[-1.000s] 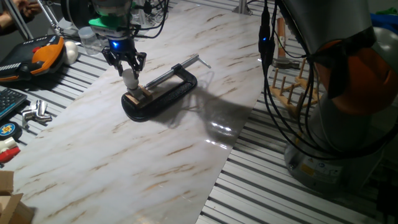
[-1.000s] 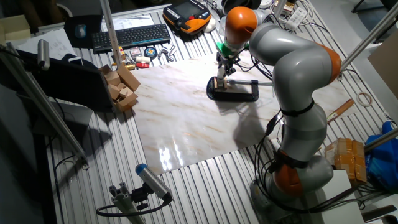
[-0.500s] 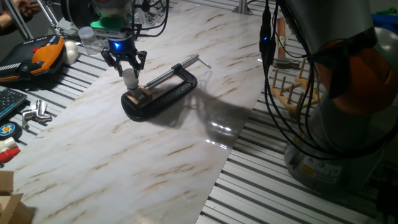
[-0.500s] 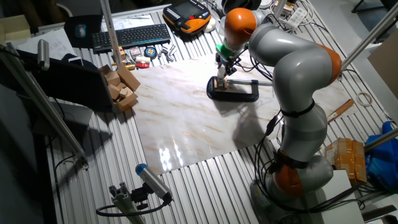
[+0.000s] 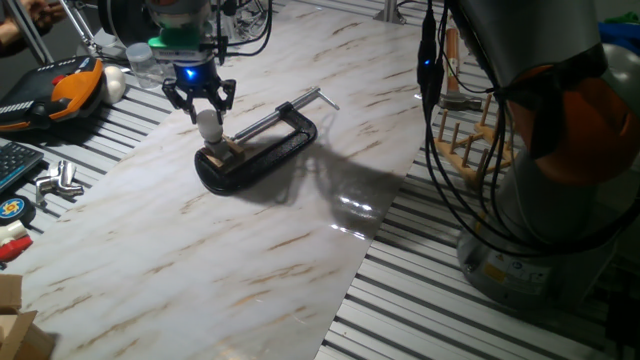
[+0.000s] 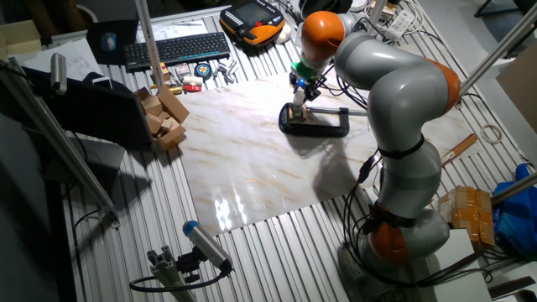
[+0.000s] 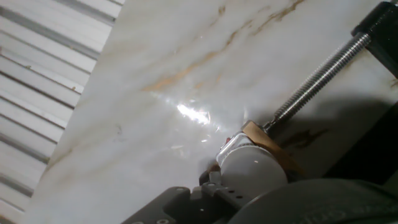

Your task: Take out the light bulb by rotating it

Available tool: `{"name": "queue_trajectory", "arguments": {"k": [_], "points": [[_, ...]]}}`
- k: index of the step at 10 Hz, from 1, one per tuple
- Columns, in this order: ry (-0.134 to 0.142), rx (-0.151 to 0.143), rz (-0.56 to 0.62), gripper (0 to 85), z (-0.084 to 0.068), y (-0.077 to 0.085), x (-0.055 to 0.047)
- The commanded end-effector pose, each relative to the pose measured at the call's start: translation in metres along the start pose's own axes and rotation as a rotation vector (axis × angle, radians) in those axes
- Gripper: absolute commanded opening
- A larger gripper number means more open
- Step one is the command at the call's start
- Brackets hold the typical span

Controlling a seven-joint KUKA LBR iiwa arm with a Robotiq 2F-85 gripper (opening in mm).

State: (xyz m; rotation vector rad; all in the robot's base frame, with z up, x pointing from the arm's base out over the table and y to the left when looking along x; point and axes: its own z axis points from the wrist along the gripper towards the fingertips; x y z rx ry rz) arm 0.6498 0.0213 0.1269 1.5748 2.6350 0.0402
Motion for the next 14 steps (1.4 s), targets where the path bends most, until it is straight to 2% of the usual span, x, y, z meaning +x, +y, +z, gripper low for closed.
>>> {"name": "queue_trajectory", "arguments": {"k": [1, 4, 6, 8, 10, 12, 14], "points": [[0.004, 0.002, -0.012, 0.0, 0.0, -0.0001, 0.0001], [0.028, 0.02, -0.073, 0.0, 0.0004, -0.0001, 0.0002], [0.039, 0.028, -0.108, 0.0, 0.0006, 0.0, 0.0003], [0.044, 0.047, -0.174, 0.0, 0.0, -0.0001, 0.0004], [0.039, 0.055, -0.227, 0.0, -0.0003, -0.0002, 0.0003], [0.018, 0.06, -0.289, 0.0, -0.0013, -0.0006, 0.0004], [0.014, 0.06, -0.328, 0.0, -0.0016, -0.0007, 0.0004]]}}
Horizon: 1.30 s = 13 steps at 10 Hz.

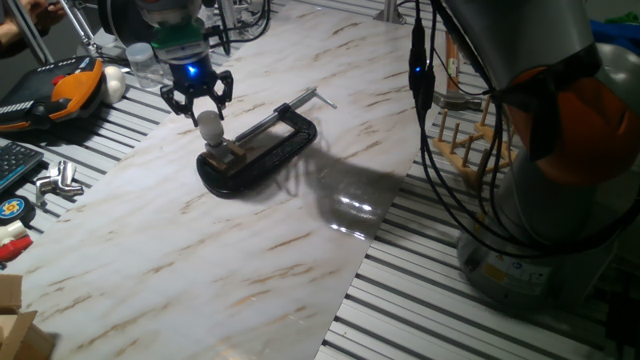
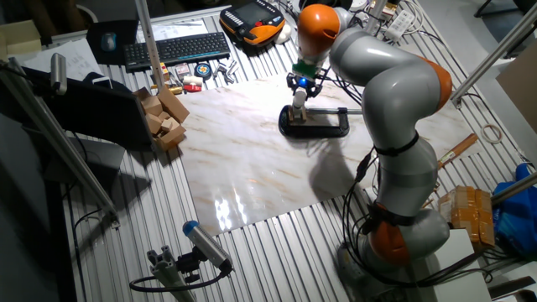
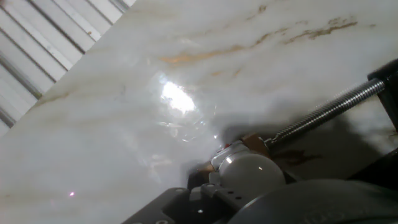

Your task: Take out the light bulb by rotating it

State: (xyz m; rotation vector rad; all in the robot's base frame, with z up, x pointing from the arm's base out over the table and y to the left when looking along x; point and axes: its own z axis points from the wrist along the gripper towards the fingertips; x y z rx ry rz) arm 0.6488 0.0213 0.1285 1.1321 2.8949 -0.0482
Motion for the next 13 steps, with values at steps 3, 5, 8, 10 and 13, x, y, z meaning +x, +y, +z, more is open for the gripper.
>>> {"name": "queue_trajectory", "arguments": {"k": [3, 5, 8, 10, 13], "points": [[0.0, 0.001, -0.047, 0.0, -0.0004, -0.0001, 0.0007], [0.006, 0.006, -0.082, 0.0, -0.0006, 0.0, 0.0009], [0.015, -0.005, -0.148, 0.0, -0.0001, -0.0001, 0.0011], [0.005, -0.019, -0.198, 0.0, -0.0004, 0.0, 0.0019], [0.004, -0.034, -0.235, 0.0, 0.001, 0.0007, 0.0028]]}}
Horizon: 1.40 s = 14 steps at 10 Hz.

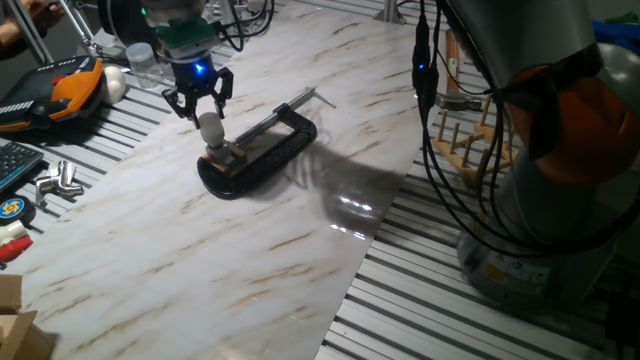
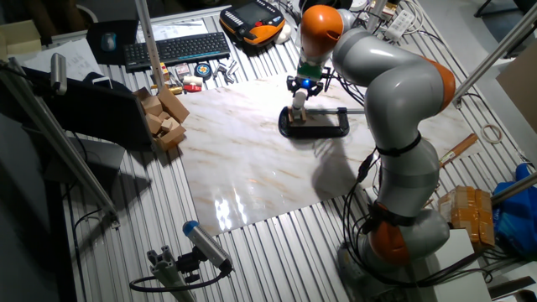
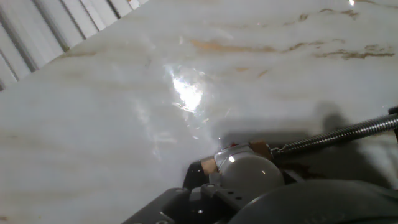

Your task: Take out the light bulb by rotating it

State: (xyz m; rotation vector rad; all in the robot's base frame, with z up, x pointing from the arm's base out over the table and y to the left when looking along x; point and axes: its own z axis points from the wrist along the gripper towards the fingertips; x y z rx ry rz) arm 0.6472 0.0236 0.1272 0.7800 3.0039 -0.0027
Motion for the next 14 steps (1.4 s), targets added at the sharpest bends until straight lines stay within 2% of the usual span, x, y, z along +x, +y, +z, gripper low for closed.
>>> {"name": "queue_trajectory", "arguments": {"k": [1, 4, 6, 11, 13, 14], "points": [[-0.003, 0.0, -0.009, 0.0, 0.0008, 0.0003, 0.0005], [-0.014, 0.009, -0.045, 0.0, 0.0004, 0.0018, 0.0013], [-0.037, 0.024, -0.089, 0.0, -0.0002, 0.004, 0.003], [-0.047, 0.036, -0.194, 0.0, 0.0004, 0.0068, 0.0056], [-0.042, 0.032, -0.177, 0.0, 0.0005, 0.0066, 0.006], [-0.049, 0.042, -0.208, 0.0, 0.0004, 0.0066, 0.0057]]}}
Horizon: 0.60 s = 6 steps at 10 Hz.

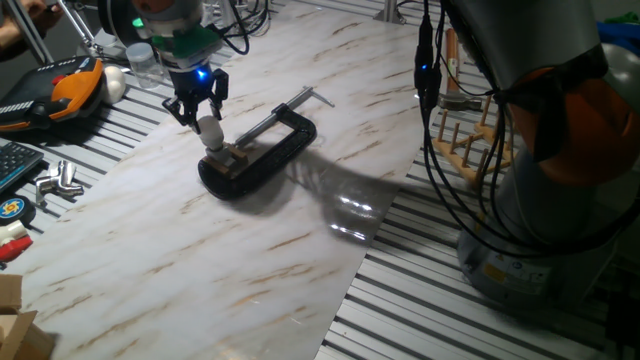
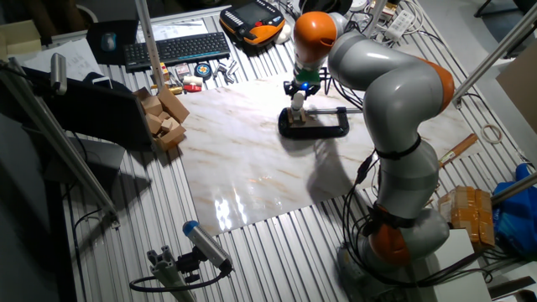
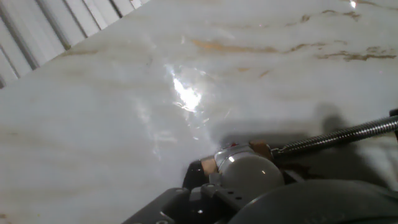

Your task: Take out the light bulb by rotating it

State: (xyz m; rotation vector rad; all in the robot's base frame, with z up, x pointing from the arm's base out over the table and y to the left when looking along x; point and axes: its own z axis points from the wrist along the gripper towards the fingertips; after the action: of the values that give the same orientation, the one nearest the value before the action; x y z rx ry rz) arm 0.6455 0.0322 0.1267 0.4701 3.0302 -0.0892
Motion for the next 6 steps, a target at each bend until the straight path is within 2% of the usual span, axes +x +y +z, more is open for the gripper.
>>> {"name": "queue_trajectory", "arguments": {"k": [1, 3, 6], "points": [[0.003, -0.009, -0.02, 0.0, 0.0001, 0.0, 0.0003], [-0.006, -0.024, -0.113, 0.0, -0.0005, -0.0002, 0.0011], [-0.047, -0.03, -0.272, 0.0, -0.0024, -0.0006, 0.0019]]}}
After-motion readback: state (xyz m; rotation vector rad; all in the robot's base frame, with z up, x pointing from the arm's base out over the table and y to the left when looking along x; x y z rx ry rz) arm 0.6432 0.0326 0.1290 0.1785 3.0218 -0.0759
